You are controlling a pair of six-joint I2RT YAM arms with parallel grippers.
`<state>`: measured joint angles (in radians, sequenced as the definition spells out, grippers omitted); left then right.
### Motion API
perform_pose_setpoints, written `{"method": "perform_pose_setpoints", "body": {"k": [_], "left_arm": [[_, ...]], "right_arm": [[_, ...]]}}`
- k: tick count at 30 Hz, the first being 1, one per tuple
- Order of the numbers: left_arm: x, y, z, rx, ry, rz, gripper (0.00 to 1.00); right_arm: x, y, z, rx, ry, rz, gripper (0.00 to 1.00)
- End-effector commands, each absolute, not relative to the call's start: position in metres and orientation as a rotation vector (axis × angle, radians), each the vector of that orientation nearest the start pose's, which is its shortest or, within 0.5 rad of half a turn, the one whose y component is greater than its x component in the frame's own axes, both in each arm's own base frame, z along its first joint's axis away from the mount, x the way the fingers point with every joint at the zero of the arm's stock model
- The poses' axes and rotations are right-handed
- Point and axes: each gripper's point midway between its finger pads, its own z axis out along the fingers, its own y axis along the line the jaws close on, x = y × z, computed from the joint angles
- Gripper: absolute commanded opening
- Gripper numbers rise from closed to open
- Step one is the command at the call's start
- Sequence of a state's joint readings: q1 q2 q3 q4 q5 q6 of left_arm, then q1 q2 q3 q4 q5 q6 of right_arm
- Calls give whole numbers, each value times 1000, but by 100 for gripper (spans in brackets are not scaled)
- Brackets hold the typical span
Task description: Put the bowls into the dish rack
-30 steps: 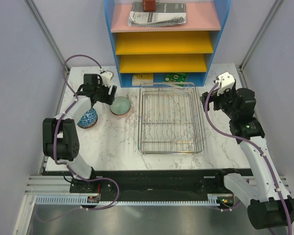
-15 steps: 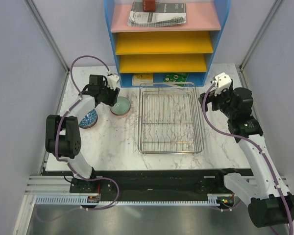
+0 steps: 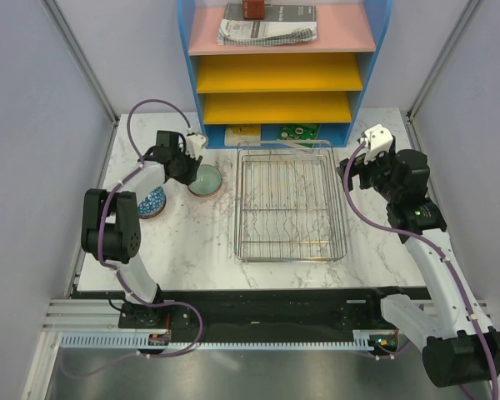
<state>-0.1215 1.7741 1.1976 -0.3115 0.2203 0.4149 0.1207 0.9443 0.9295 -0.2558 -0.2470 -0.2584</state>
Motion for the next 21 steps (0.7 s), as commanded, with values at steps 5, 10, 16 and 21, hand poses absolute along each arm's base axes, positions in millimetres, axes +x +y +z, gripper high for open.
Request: {"method": "perform_pose_setpoints", "body": {"k": [5, 10, 16, 21], "left_arm": [[445, -82, 96, 782, 2247, -129, 28], [447, -84, 103, 779, 2238, -130, 20], [447, -88, 110, 784, 2234, -133, 17], [448, -89, 119, 775, 2223, -134, 2]], "right_arm": [[333, 76, 283, -526, 1737, 131, 98], [333, 78, 281, -532, 1741, 136, 98], [333, 79, 281, -534, 1741, 138, 98], [333, 80, 280, -537, 1743, 142, 98]]}}
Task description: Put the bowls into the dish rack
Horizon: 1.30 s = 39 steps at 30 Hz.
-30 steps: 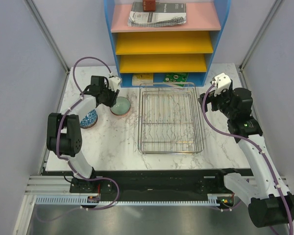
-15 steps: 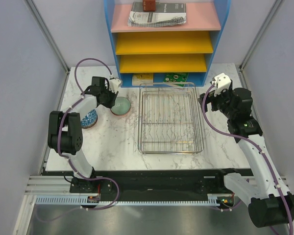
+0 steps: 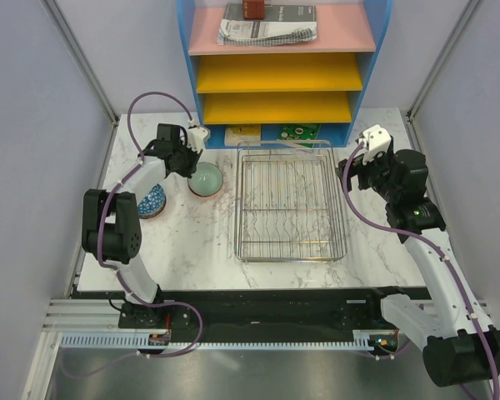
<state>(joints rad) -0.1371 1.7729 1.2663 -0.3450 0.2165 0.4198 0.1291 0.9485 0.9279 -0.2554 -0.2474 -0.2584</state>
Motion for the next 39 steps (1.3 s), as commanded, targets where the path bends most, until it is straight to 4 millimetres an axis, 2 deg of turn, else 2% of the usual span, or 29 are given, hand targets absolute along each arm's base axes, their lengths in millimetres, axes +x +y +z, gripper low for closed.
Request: {"method": "perform_pose_setpoints", "body": {"k": [1, 10, 18, 21, 26, 33, 39], "left_arm": [[448, -90, 122, 776, 2218, -138, 2], [446, -94, 136, 771, 2194, -154, 2], [437, -102, 191, 738, 2090, -189, 2], [434, -102, 206, 732, 2077, -194, 2], [418, -117, 226, 774, 2055, -263, 2], [383, -166, 234, 943, 2049, -377, 2], [376, -190, 240, 1006, 2054, -433, 2]], "right_arm": [[333, 81, 279, -540, 1745, 145, 98], [333, 81, 279, -540, 1745, 147, 98], [333, 86, 278, -549, 1747, 167, 98], [331, 91, 277, -568, 1746, 193, 98], [308, 126, 281, -799, 1678, 327, 98], [265, 190, 290, -1189, 1517, 438, 98], [246, 235, 274, -1454, 1441, 377, 98]]}}
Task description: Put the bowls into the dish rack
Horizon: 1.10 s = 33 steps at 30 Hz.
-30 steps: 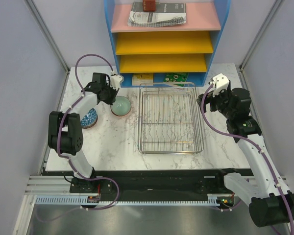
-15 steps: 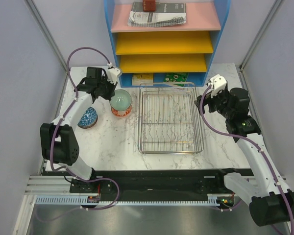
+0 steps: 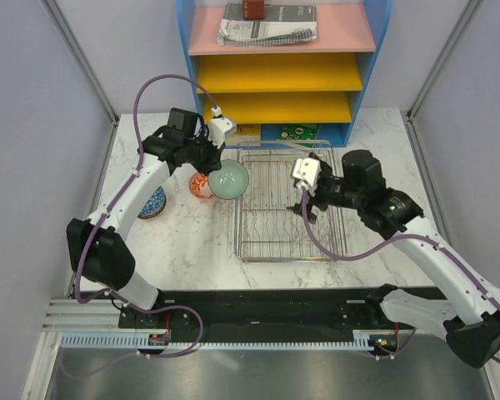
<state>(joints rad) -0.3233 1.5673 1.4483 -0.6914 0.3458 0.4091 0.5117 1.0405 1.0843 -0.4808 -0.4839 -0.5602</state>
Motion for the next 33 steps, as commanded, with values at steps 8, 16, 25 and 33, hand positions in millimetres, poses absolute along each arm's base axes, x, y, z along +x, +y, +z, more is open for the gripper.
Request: {"method": "perform_pose_setpoints", "body": {"k": [8, 16, 25, 33], "left_arm": [[373, -213, 236, 1093, 2079, -476, 2], [362, -229, 223, 1178, 2095, -519, 2], [341, -248, 224, 1263, 2068, -571, 2], [334, -253, 235, 1282, 2051, -586, 2]], "right_arm": [[240, 280, 241, -1647, 1401, 231, 98], [244, 305, 257, -1604, 1344, 219, 98], [249, 340, 245, -1634, 1374, 207, 98], [251, 353, 236, -1673, 1385, 184, 92]]}}
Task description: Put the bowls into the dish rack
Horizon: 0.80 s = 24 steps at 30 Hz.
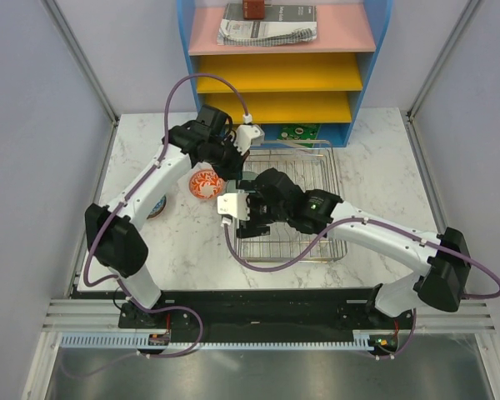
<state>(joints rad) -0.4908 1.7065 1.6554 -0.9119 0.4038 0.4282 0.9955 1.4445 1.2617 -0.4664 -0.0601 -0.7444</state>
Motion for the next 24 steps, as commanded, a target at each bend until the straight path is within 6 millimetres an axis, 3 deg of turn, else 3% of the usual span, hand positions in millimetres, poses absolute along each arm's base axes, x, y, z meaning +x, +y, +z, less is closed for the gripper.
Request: {"method": "perform_pose_setpoints", "body": {"k": [1, 15, 17, 24], "left_arm": [[334, -254, 236, 1285, 2047, -587, 2], [322, -261, 239, 1314, 2041, -614, 2], [322, -261, 239, 1315, 2038, -615, 2], [320, -262, 235, 1325, 2046, -619, 2]], "right_arm": [[250, 353, 235, -1679, 1382, 184, 91], [258, 357, 204, -1794, 1418, 91, 72], [259, 357, 200, -1807, 1432, 79, 65], [261, 359, 198, -1820, 1446, 56, 65]]}}
